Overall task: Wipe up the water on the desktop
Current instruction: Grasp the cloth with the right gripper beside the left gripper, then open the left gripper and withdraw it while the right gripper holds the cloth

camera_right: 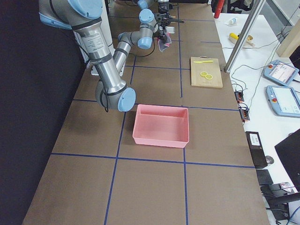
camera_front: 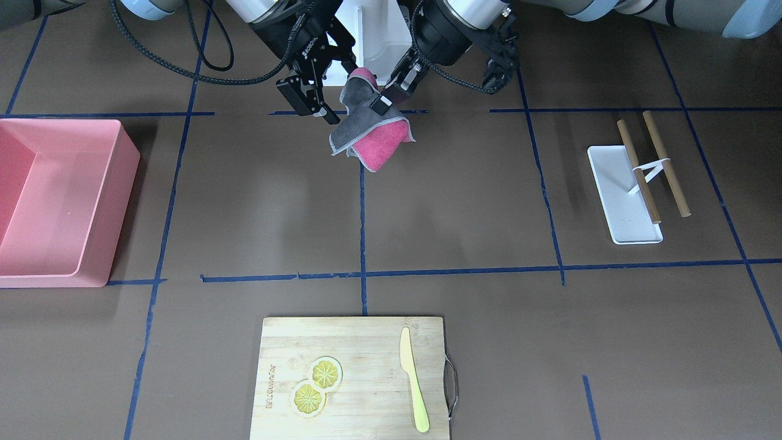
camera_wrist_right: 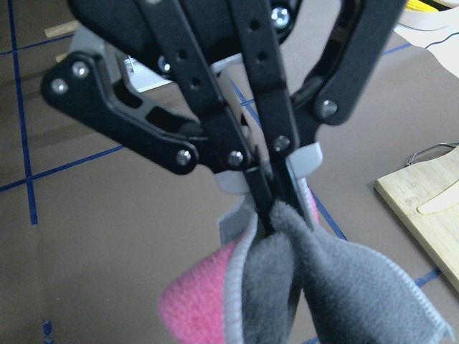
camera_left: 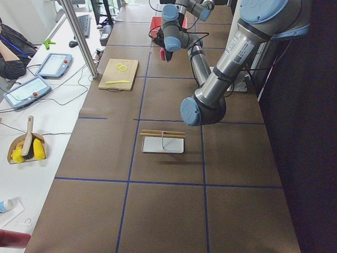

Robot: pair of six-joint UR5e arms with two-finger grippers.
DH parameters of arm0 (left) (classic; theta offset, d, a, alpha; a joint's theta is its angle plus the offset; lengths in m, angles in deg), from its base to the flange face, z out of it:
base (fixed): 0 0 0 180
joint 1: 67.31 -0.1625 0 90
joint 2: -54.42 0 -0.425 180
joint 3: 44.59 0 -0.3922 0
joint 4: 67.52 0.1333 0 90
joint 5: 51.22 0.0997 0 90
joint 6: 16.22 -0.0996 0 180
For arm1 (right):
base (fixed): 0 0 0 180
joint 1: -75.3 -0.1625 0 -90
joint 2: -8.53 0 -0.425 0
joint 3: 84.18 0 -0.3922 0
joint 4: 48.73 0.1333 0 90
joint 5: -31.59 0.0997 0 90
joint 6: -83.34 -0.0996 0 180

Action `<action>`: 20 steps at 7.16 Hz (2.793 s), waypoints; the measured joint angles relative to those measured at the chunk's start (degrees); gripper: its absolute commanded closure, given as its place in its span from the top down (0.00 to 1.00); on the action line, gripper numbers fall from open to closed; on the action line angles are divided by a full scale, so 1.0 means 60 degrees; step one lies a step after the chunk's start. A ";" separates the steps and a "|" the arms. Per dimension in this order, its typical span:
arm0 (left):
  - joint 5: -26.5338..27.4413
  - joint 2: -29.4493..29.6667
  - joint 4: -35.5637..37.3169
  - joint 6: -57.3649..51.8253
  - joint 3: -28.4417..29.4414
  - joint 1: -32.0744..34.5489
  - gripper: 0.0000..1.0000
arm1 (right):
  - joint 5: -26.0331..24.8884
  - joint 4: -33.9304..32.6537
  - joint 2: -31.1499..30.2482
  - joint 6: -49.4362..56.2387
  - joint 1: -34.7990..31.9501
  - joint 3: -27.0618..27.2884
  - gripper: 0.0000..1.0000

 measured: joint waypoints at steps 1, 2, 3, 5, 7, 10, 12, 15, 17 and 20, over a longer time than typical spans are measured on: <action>-0.0004 -0.0018 -0.0013 0.0439 -0.0005 -0.0103 0.08 | -0.0015 0.0023 -0.0005 0.0017 0.0000 0.0000 1.00; -0.0010 -0.0018 -0.0036 0.0782 -0.0018 -0.0147 0.08 | -0.0021 0.0110 -0.0043 0.0025 0.0001 -0.0005 0.99; -0.0013 -0.0010 -0.0052 0.0946 -0.0047 -0.0163 0.08 | -0.0022 0.0254 -0.0121 0.0025 0.0006 -0.0016 0.96; -0.0015 0.0020 -0.0077 0.1038 -0.0102 -0.0170 0.09 | -0.0020 0.0409 -0.0217 0.0030 0.0012 -0.0027 0.94; -0.0009 0.0044 -0.0081 0.1059 -0.0110 -0.0171 0.09 | -0.0017 0.0436 -0.0218 0.0021 0.0031 -0.0022 0.67; -0.0014 0.0065 -0.0121 0.1062 -0.0111 -0.0171 0.15 | -0.0032 0.0462 -0.0206 -0.0023 0.0093 -0.0020 0.12; -0.0015 0.0062 -0.0221 0.1045 -0.0111 -0.0171 0.54 | -0.0014 0.0468 -0.0214 -0.0087 0.0107 -0.0018 0.00; -0.0015 -0.0031 -0.0736 0.0736 -0.0090 -0.0169 1.00 | 0.0031 0.0476 -0.0246 -0.0272 0.0105 -0.0016 0.00; -0.0121 -0.0058 -0.0828 0.0356 -0.0102 0.0070 1.00 | 0.0061 0.0379 -0.0265 -0.0284 0.0097 -0.0027 0.00; -0.1064 -0.0971 -0.0757 -0.2549 -0.0720 0.1210 1.00 | 0.0288 -0.1511 -0.0162 -0.0289 -0.0101 -0.0008 0.00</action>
